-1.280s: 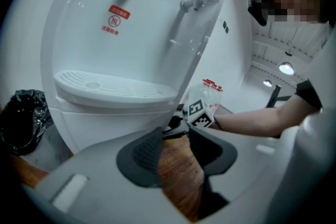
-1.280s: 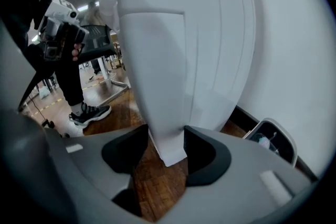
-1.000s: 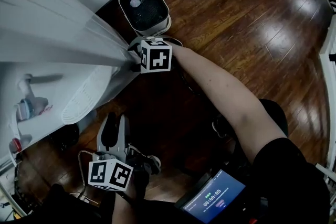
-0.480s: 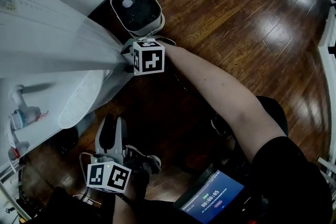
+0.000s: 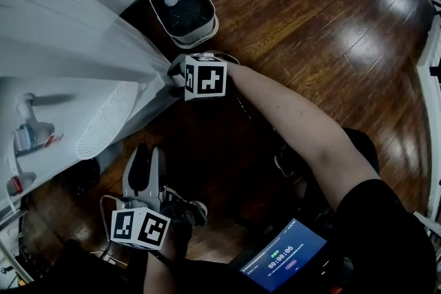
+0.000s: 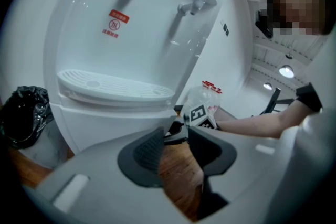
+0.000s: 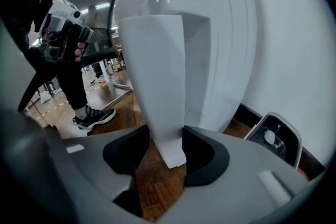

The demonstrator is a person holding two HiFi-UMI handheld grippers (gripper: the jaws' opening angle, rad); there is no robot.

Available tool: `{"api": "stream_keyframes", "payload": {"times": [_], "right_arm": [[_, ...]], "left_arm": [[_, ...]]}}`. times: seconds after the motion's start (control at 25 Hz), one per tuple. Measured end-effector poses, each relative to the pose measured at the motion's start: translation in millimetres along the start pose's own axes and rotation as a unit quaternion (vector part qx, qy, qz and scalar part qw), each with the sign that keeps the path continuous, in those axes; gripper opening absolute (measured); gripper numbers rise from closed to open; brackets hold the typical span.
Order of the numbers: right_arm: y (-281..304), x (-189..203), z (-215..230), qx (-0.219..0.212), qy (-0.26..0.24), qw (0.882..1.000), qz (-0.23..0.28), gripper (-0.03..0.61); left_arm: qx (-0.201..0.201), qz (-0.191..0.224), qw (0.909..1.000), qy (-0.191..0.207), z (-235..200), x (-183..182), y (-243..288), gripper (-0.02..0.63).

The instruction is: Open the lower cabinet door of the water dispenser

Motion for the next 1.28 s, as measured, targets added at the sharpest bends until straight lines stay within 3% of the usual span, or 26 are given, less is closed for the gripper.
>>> {"api": "stream_keyframes", "payload": {"times": [0.32,0.48,0.72,0.96,1.28], "right_arm": [[-6.0,15.9,-31.8,0.007,0.024,1.0,0.015,0.192],[-7.4,25.2,-59.7,0.016,0.039,0.999,0.019,0.189],[-3.8,30.3,-103.2,0.021,0.065,0.997,0.02,0.192],[8.6,25.0,-167.2,0.006,0.032,0.999,0.004,0.19],[28.0,4.9,-230.3,0.027,0.051,0.998,0.012,0.193]], "left_arm": [[-0.003,0.009,0.9999,0.003,15.4,11.1,-7.8,0.167],[-0.02,0.008,0.9997,0.009,17.1,28.7,-15.0,0.167],[-0.06,0.039,0.9973,0.016,11.0,54.5,-37.3,0.168],[-0.084,0.058,0.9948,0.006,6.8,75.5,-68.1,0.164],[-0.096,0.081,0.9919,-0.015,12.4,115.0,-109.7,0.156]]}}
Point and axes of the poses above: the fingertips, and each gripper's own axes: y forward along the fingers, z to its right, x out of its underside, the point moved 4 cm from there along -y, backward along the fingers, and after that the axes turned 15 degrees about -z, right-handed, at the moved point
